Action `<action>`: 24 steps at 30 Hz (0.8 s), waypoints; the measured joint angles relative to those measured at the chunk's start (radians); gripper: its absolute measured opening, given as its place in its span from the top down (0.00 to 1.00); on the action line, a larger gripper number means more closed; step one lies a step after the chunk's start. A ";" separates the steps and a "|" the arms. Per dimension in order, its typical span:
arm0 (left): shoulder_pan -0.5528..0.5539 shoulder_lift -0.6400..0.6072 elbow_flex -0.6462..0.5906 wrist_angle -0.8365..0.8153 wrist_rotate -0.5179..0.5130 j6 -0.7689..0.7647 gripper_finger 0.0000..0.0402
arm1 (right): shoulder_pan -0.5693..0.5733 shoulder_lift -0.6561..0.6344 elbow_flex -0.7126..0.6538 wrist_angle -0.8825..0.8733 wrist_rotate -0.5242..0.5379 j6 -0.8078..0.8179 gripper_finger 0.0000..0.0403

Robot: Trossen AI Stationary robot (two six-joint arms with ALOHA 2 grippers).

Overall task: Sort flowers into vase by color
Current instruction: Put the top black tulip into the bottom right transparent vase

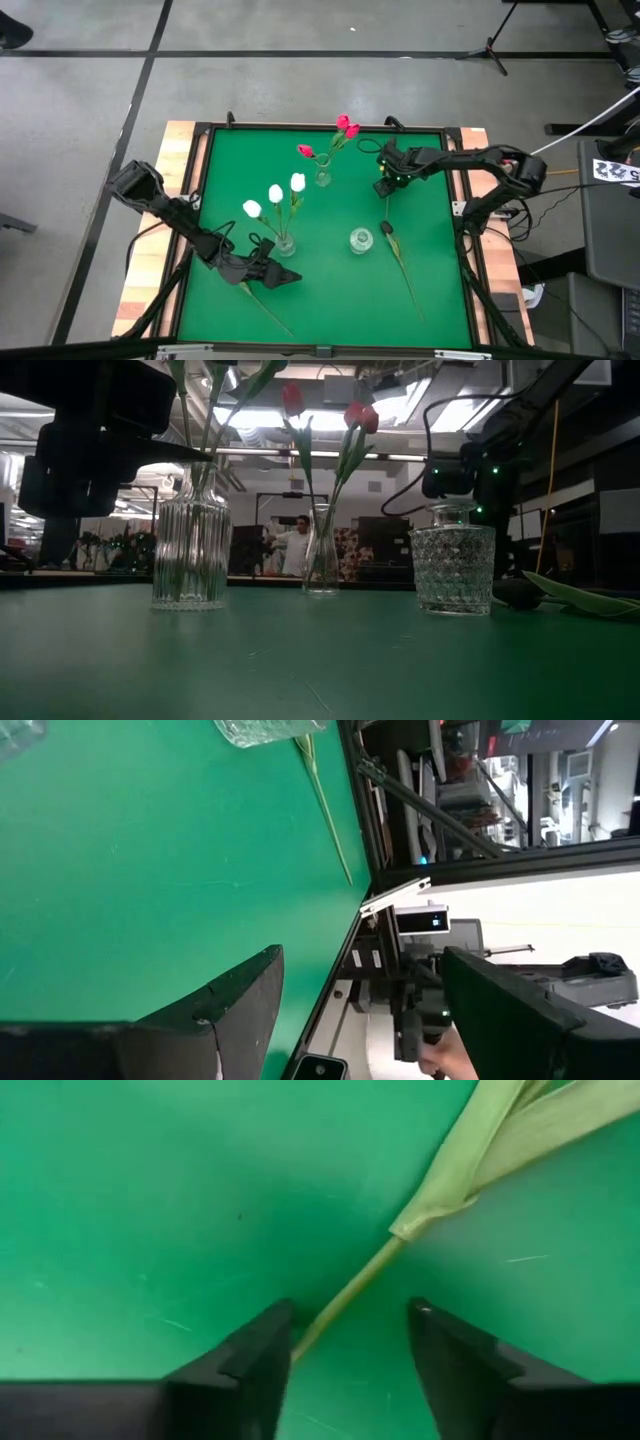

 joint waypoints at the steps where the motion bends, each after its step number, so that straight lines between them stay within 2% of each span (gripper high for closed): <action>1: 0.000 0.000 0.000 0.000 0.000 0.000 0.34 | 0.000 0.007 0.000 0.002 -0.001 -0.002 0.55; 8: 0.000 0.000 0.000 0.000 0.000 0.000 0.34 | -0.001 0.015 0.000 0.007 -0.014 -0.028 0.93; 9: 0.000 0.000 0.000 0.000 0.000 0.000 0.34 | -0.001 0.015 -0.001 0.007 -0.017 -0.033 0.96; 16: 0.000 0.000 0.000 0.000 0.000 -0.015 0.34 | 0.000 -0.033 -0.006 0.008 -0.043 -0.067 0.98; 24: 0.000 0.000 0.000 0.013 0.000 -0.022 0.34 | 0.000 -0.214 -0.007 0.002 -0.049 -0.109 0.99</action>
